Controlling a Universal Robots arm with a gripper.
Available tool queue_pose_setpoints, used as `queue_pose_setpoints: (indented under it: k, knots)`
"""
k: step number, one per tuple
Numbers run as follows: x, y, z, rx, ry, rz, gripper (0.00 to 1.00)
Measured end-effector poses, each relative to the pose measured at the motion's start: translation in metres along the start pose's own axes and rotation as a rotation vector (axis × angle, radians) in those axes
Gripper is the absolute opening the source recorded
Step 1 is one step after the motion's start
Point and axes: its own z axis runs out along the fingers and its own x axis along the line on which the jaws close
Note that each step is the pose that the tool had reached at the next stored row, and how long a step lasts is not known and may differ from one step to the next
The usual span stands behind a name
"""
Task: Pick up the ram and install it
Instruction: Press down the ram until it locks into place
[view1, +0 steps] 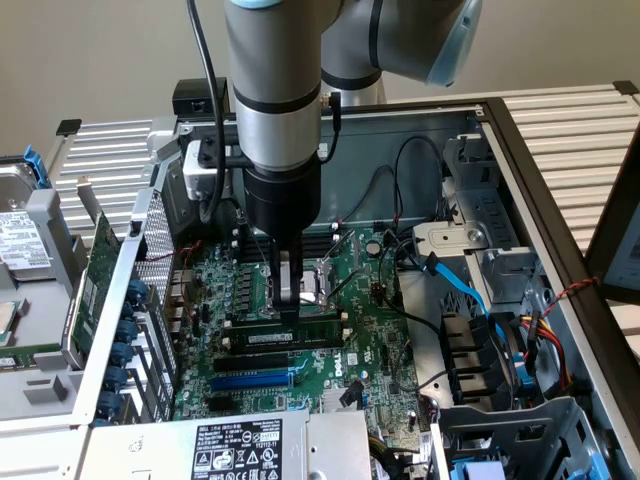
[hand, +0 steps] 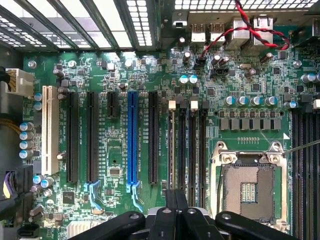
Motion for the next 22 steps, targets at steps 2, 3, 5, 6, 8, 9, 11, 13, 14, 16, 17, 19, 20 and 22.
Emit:
queue_pose_setpoints:
  k: [2, 3, 5, 6, 8, 9, 11, 13, 14, 16, 17, 19, 20, 22]
  knots:
    - [0.0000, -0.0001, 0.0006, 0.0006, 0.0000, -0.002, 0.11]
    - [0.0000, -0.0002, 0.0010, 0.0015, 0.0000, -0.003, 0.11]
    - [0.0000, -0.0002, 0.0016, 0.0023, 0.0001, -0.005, 0.11]
    - [0.0000, -0.0002, 0.0019, 0.0023, 0.0002, -0.006, 0.11]
    - [0.0000, -0.0002, 0.0025, 0.0025, 0.0002, -0.007, 0.11]
    - [-0.0001, -0.0002, 0.0029, 0.0025, 0.0001, -0.008, 0.11]
    - [-0.0001, -0.0002, 0.0039, 0.0026, 0.0000, -0.009, 0.11]
    - [0.0000, -0.0002, 0.0043, 0.0023, 0.0004, -0.009, 0.11]
    - [0.0000, -0.0002, 0.0043, 0.0023, 0.0005, -0.009, 0.11]
    - [-0.0001, -0.0002, 0.0046, 0.0025, 0.0003, -0.009, 0.11]
    - [-0.0001, -0.0002, 0.0047, 0.0025, 0.0002, -0.009, 0.11]
    - [-0.0001, -0.0002, 0.0048, 0.0025, 0.0003, -0.009, 0.11]
    - [-0.0001, -0.0002, 0.0050, 0.0025, 0.0003, -0.009, 0.11]
    - [-0.0001, -0.0002, 0.0050, 0.0025, 0.0002, -0.009, 0.11]
